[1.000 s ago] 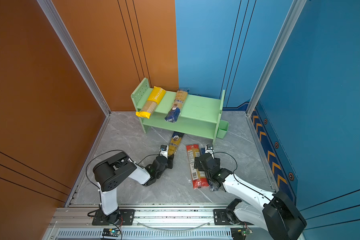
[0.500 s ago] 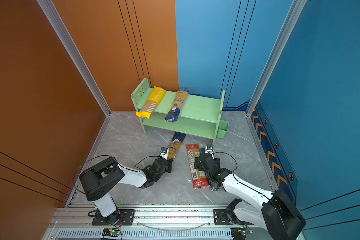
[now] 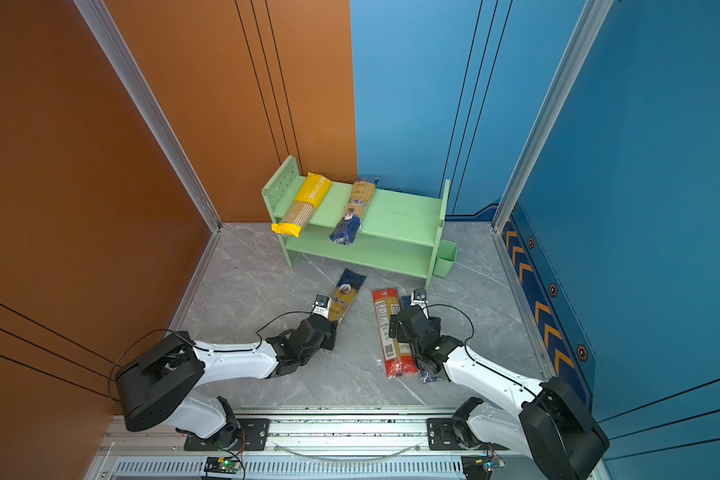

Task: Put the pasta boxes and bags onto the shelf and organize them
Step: 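Pull the gripped ankara pack toward the robot with the left gripper, then lift the ankara pack upright with the left gripper and swing it toward the shelf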

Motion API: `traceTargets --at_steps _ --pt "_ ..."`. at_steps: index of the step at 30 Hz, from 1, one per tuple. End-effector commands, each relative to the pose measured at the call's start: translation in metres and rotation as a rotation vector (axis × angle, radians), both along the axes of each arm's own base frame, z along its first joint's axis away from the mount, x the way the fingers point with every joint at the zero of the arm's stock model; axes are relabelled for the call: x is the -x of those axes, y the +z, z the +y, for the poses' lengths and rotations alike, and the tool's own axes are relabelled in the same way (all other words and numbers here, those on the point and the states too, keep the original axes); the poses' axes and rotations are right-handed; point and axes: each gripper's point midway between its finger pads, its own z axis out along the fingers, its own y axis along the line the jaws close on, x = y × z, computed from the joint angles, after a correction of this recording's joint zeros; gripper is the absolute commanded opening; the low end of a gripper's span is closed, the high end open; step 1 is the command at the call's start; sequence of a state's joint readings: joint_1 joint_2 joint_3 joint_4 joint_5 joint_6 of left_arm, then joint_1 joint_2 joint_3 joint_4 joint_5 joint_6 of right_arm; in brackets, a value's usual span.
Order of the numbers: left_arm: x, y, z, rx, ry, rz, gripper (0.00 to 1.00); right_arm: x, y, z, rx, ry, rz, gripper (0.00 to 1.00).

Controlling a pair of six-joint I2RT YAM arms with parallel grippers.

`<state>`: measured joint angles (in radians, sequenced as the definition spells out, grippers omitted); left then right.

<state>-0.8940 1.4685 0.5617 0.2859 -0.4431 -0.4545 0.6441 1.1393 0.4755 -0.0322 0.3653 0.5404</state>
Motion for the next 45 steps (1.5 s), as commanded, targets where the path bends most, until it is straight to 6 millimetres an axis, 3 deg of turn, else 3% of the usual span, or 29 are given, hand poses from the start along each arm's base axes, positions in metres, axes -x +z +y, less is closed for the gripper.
traceTargets --at_steps 1,8,31,45 --pt "0.003 0.032 -0.002 0.043 0.013 -0.022 0.00 0.001 -0.008 -0.002 -0.005 -0.008 0.021 1.00" --pt "0.012 0.058 0.012 -0.003 0.031 -0.013 0.00 0.000 -0.012 -0.001 -0.008 -0.007 0.031 1.00" --pt "0.021 0.125 0.022 0.006 0.016 -0.015 0.00 0.001 -0.022 -0.001 0.002 -0.014 0.063 1.00" --pt "0.030 0.181 0.032 0.049 -0.008 -0.069 0.00 0.001 -0.024 -0.005 0.019 -0.024 0.069 1.00"
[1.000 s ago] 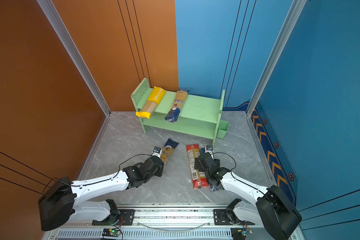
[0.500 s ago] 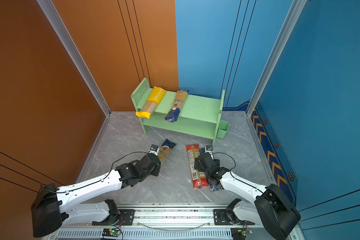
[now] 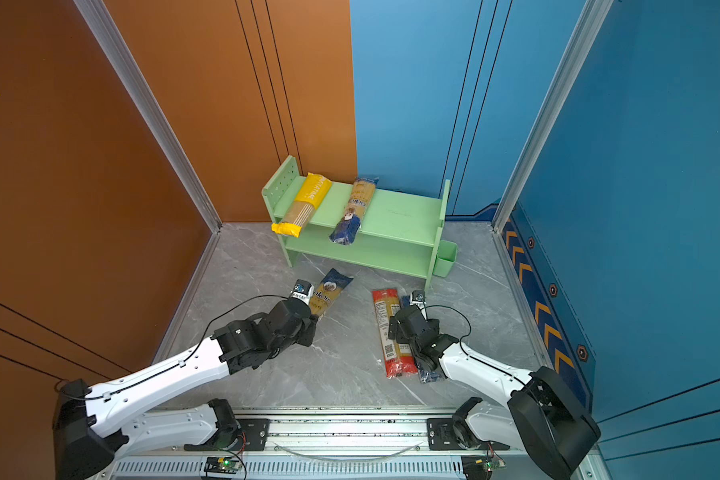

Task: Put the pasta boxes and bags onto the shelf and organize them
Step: 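Lift the ankara pack upright with the left gripper and swing it toward the shelf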

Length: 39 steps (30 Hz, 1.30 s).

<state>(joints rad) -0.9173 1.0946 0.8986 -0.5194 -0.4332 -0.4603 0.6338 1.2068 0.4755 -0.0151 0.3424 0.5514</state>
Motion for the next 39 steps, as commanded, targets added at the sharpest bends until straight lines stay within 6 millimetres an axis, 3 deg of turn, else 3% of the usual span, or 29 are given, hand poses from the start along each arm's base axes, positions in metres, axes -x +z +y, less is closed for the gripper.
traceTargets --at_steps 1,6,7,23,29,39 --pt "-0.008 0.062 -0.003 0.118 0.017 -0.131 0.00 0.002 -0.006 -0.005 0.011 -0.021 0.019 1.00" --pt "0.003 0.069 -0.002 0.122 -0.026 -0.100 0.00 0.002 -0.006 -0.007 0.016 -0.024 0.021 1.00" --pt "0.004 0.082 -0.003 0.150 -0.036 -0.111 0.00 0.002 -0.006 -0.007 0.019 -0.022 0.021 1.00" --pt "0.029 0.113 -0.004 0.222 -0.114 -0.116 0.00 0.007 -0.003 -0.011 0.046 0.041 0.074 1.00" --pt "0.035 0.119 -0.014 0.233 -0.153 -0.115 0.00 0.013 0.001 -0.002 -0.003 0.129 0.107 1.00" --pt "0.047 0.140 -0.027 0.273 -0.200 -0.143 0.00 0.017 0.013 -0.010 -0.024 0.132 0.104 1.00"
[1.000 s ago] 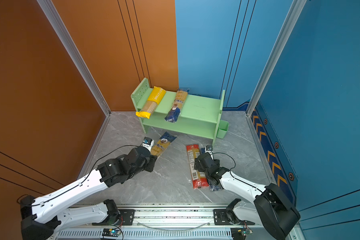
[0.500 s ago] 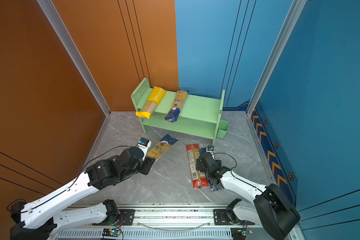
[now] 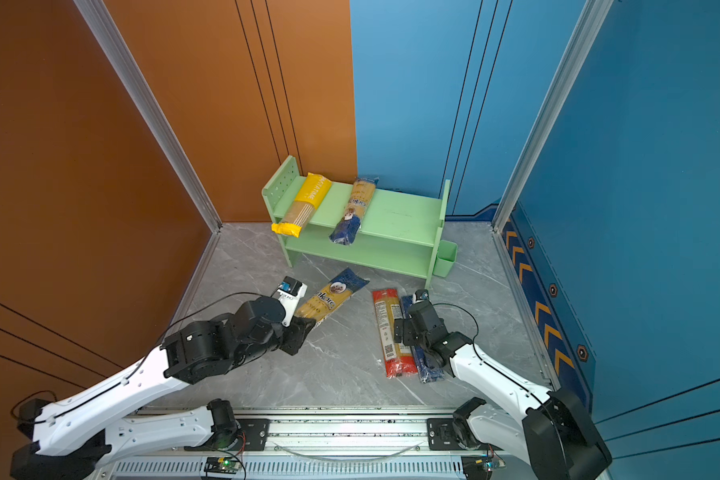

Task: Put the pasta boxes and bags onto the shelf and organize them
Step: 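Lift the ankara pack upright with the left gripper and swing it toward the shelf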

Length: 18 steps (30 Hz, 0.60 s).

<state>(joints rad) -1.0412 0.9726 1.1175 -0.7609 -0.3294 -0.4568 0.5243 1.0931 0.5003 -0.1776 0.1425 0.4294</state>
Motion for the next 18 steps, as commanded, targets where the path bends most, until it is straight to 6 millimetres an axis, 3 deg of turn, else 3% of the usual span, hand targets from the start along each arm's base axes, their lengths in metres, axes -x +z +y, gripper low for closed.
traceTargets --at_steps 1,18 --pt "-0.006 0.063 -0.013 0.169 0.006 -0.131 0.00 0.004 0.005 -0.002 0.002 0.020 0.019 1.00" --pt "0.004 0.116 -0.044 0.223 -0.059 -0.215 0.00 0.008 0.006 -0.004 -0.033 0.042 0.068 1.00"
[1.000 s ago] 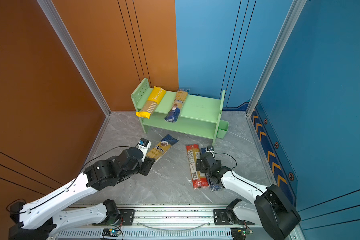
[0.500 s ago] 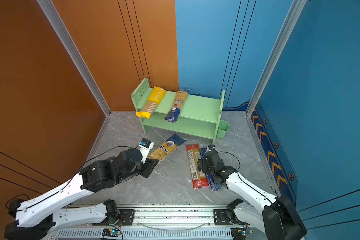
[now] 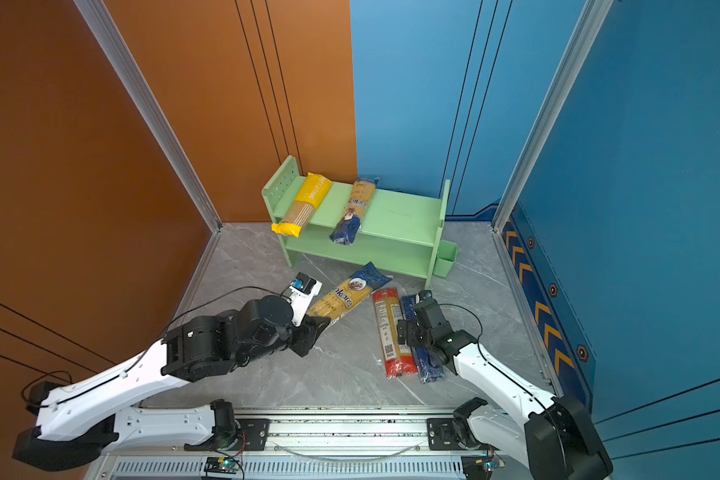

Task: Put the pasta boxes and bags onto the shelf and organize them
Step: 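Lift the ankara pack upright with the left gripper and swing it toward the shelf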

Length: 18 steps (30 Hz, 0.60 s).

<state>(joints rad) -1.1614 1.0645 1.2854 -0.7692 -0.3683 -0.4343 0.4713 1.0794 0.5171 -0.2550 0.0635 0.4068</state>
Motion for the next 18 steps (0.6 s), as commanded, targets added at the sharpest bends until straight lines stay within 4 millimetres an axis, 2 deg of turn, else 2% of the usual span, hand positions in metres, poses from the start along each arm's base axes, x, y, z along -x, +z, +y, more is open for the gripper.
traceTargets --at_steps 1,11,18 --pt "-0.009 0.076 -0.008 0.206 0.033 -0.149 0.00 0.001 0.010 0.004 -0.025 0.029 0.004 1.00" --pt "-0.008 0.112 -0.031 0.257 -0.021 -0.216 0.00 0.003 0.011 0.001 -0.047 0.025 0.016 1.00" --pt "-0.019 0.141 -0.039 0.258 0.005 -0.326 0.00 0.005 0.011 0.000 -0.056 0.018 0.021 1.00"
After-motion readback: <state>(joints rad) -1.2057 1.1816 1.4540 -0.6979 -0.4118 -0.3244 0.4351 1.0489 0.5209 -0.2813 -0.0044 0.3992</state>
